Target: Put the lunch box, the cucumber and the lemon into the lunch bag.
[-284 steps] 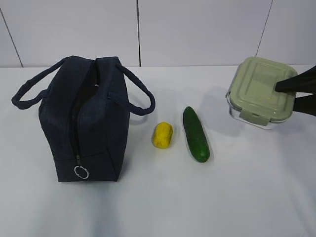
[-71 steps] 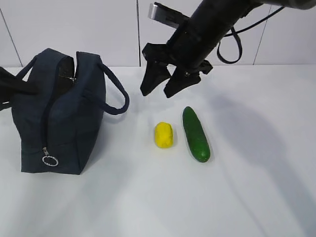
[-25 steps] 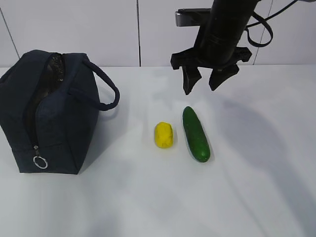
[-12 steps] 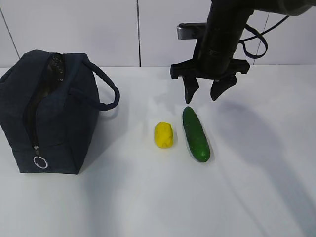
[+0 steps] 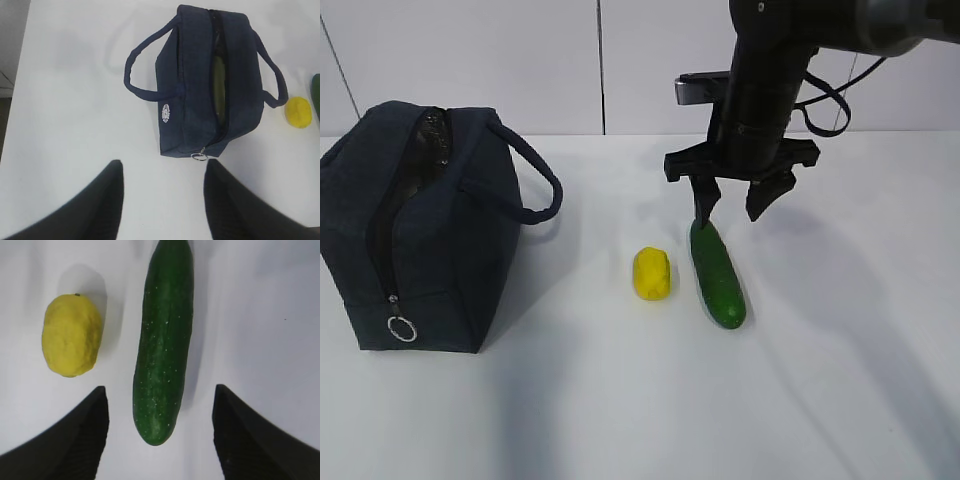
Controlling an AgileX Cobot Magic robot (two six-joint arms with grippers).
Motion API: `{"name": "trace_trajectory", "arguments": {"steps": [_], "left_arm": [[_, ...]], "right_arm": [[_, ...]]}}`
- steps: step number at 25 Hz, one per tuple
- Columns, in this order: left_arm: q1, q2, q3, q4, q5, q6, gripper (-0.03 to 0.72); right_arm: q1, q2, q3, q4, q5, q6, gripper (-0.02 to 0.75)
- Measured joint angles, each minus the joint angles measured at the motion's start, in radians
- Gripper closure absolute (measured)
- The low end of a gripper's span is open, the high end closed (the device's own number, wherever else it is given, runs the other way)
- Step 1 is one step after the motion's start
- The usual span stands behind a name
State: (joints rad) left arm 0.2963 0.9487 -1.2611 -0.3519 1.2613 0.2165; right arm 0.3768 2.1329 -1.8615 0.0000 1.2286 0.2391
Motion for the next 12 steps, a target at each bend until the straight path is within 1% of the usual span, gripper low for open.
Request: {"name": "trace_trajectory", "arguments": {"steps": [5, 12], "left_arm": [[0.000, -0.029, 0.044, 0.000, 0.002, -0.004, 0.329], [0.000, -0.031, 0.045, -0.003, 0.002, -0.014, 0.329]], "right_arm": [[0.000, 0.024, -0.002, -0.005, 0.000, 0.015, 0.251], [0.000, 0.078, -0.011, -0.007, -0.002, 0.021, 0.251]]}}
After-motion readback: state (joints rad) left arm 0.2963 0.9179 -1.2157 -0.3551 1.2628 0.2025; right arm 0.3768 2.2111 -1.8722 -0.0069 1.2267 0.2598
